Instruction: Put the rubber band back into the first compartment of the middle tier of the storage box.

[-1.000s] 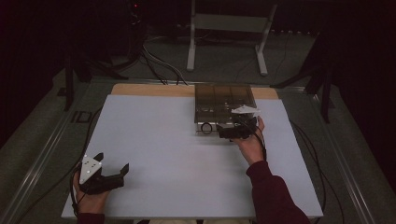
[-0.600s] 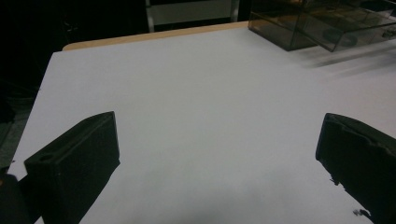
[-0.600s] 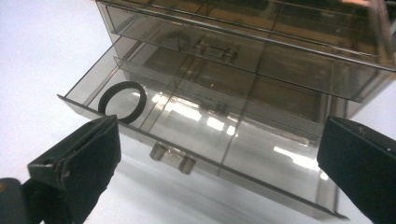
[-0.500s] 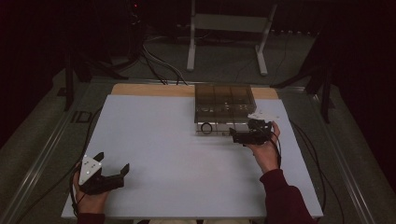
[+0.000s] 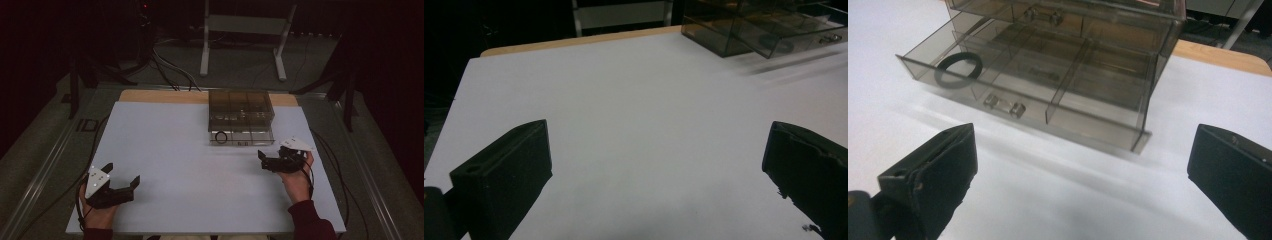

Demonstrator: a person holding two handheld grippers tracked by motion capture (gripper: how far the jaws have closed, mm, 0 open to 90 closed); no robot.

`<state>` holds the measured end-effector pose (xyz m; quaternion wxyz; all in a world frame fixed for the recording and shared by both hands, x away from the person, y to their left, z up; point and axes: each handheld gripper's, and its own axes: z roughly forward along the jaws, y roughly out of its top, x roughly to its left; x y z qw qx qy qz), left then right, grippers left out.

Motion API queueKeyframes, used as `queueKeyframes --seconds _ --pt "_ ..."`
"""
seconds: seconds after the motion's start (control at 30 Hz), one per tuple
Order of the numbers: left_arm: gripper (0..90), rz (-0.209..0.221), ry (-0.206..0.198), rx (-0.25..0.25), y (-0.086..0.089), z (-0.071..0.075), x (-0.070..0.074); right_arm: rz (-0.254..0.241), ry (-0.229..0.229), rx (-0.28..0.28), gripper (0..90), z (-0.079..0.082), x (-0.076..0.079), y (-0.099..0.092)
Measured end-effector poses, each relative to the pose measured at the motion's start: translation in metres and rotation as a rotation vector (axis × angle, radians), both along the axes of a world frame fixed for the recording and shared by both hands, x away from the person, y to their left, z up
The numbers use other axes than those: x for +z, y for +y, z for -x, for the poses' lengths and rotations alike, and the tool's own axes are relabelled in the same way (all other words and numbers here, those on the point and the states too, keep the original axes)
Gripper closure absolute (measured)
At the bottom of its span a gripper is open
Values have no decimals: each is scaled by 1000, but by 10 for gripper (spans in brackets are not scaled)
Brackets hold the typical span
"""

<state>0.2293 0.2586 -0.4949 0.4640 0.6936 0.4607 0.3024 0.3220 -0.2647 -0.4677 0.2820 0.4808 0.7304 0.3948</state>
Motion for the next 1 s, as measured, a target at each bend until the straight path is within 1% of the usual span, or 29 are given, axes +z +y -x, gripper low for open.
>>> queueKeyframes --seconds 0.1,0.13,0.2,0.33,0.4,0.5,0.63,0.77,0.87,0.93,1.0 --pt "3 7 -4 -1 1 0 0 -9 -8 -2 0 5 -3 -3" --pt "3 7 -4 -2 1 0 0 -34 -12 -8 1 11 -6 -7" --pt "3 10 -4 -7 1 0 0 -41 -16 -5 1 16 -8 -8" --pt "3 14 -8 -11 1 1 1 -51 -47 5 1 27 -11 -11" --pt "3 17 -8 -15 1 1 1 -65 -58 9 1 32 -14 -14" --pt "3 21 -11 -19 1 1 1 -87 -78 -4 1 41 -17 -20" --pt "3 26 -18 -26 1 2 1 -96 -96 -22 1 53 -23 -29" --pt "3 36 -28 -26 2 2 2 -111 -101 -39 1 63 -26 -36" --pt "3 48 -23 -15 3 2 1 -132 -105 -44 1 72 -27 -39" --pt "3 46 -22 -7 3 2 1 -125 -107 -36 1 75 -28 -38" --pt "3 41 -15 5 3 1 0 -113 -90 -28 1 74 -31 -37"
